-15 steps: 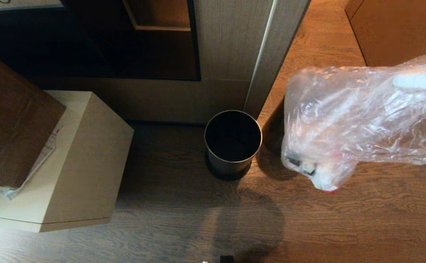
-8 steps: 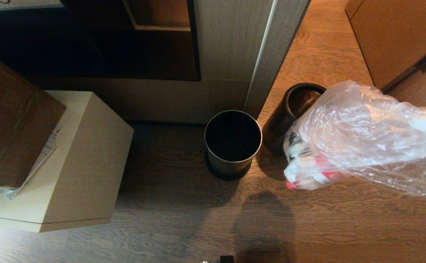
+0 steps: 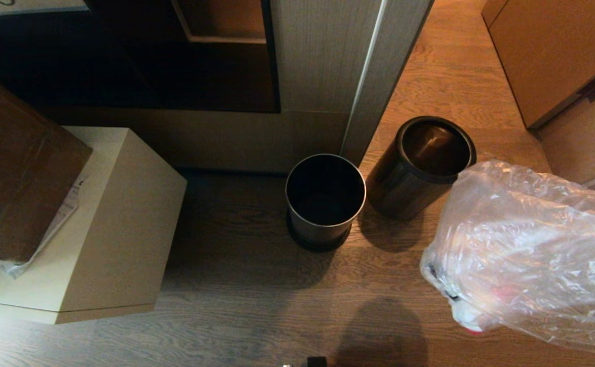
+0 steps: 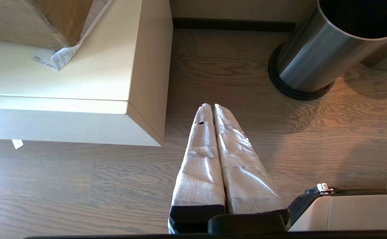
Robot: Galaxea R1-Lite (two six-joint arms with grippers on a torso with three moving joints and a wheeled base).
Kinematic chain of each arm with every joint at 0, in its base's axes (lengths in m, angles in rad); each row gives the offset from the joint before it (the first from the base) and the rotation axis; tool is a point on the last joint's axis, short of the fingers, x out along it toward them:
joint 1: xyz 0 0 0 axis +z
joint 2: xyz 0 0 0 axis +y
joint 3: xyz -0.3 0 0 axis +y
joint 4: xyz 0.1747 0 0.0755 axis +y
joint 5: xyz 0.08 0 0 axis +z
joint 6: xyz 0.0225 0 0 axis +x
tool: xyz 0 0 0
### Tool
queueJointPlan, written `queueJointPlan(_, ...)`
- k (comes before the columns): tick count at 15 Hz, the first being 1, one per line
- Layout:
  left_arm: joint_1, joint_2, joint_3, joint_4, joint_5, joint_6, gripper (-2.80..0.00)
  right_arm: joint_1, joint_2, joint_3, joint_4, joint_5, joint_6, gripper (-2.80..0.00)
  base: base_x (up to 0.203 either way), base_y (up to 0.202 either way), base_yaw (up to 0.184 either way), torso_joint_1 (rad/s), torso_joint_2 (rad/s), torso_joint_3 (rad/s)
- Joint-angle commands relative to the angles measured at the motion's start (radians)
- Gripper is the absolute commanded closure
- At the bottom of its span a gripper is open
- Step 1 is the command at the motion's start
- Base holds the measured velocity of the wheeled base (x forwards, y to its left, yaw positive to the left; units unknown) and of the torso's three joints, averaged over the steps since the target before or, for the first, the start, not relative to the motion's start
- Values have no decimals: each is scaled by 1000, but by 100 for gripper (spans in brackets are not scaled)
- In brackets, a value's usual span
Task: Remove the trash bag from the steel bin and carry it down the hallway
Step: Put the trash bag at the door
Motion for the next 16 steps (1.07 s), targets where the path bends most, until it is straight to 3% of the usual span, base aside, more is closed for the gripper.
queueJointPlan(1, 0, 0, 11, 0, 0, 0, 0, -22, -54, 66, -3, 2, 0, 0, 0, 0, 0, 0, 0, 0)
queueJointPlan(10, 0, 0, 12, 0, 0, 0, 0, -202, -522, 661, -253, 1, -12, 0, 0, 0, 0, 0, 0, 0)
queueJointPlan(13, 0, 0, 12, 0, 0, 0, 0, -236, -597, 780, -313, -71, -18, 0, 0, 0, 0, 0, 0, 0)
queueJointPlan(16, 0, 0, 11, 0, 0, 0, 0, -236, -590, 839, -396, -64, -43, 0, 0, 0, 0, 0, 0, 0)
